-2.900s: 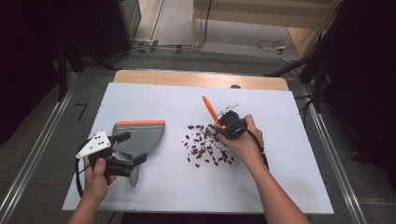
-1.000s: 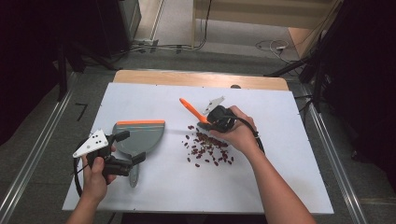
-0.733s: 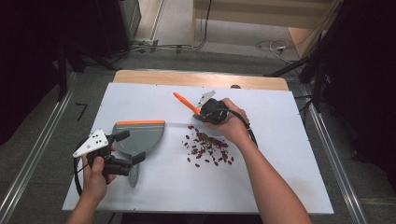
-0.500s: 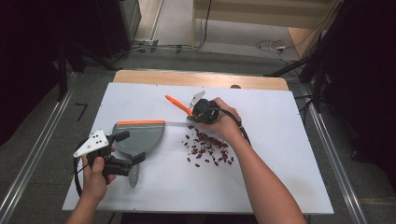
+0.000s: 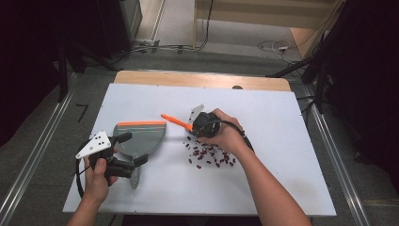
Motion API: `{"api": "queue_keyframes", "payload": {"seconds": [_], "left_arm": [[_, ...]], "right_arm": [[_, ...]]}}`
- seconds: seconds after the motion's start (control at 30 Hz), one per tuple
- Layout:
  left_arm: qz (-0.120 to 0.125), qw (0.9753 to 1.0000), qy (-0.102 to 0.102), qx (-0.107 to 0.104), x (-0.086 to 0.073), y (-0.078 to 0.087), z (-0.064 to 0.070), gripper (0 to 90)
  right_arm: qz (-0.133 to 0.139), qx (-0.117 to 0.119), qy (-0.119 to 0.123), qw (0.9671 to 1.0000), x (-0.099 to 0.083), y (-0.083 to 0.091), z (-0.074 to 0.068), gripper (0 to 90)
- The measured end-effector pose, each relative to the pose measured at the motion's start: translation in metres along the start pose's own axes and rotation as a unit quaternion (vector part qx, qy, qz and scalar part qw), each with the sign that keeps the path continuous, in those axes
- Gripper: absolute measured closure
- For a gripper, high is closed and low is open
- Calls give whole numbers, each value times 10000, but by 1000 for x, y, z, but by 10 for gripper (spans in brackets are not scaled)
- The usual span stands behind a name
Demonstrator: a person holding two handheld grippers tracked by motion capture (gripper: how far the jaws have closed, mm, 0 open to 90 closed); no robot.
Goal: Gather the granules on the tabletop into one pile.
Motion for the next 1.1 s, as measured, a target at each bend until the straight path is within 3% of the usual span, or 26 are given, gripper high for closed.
{"api": "queue_keyframes", "payload": {"seconds": [0.47, 0.67, 0.77, 0.87, 1.0, 1.1], "left_arm": [[11, 10000, 18, 2, 0, 1, 0, 0], [16, 10000, 11, 13, 1, 1, 0, 0], [3, 10000, 21, 27, 0, 1, -1, 0], [-10, 10000, 12, 25, 0, 1, -1, 0], [-15, 10000, 6, 10, -1, 0, 0, 0], [-21, 10000, -13, 5, 0, -1, 1, 0]], "right_arm": [[127, 312, 342, 9988, -6, 13, -16, 690], [379, -20, 288, 9989, -2, 26, -9, 690], [500, -154, 5, 9986, 5, 41, -5, 690], [631, -114, -640, 9959, 15, 54, -8, 690], [641, 116, -1409, 9879, 25, 58, -25, 690], [666, 286, -1969, 9777, 29, 54, -38, 690]]}}
Point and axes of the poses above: each handheld gripper's, and its own axes: y roughly backward along the jaws, x roughly out of its top, z roughly to its right, the point moved 3 cm from there along -y, roughly forward along the jaws, and after that the axes turned 7 degrees about z, right-handed, at the moved point
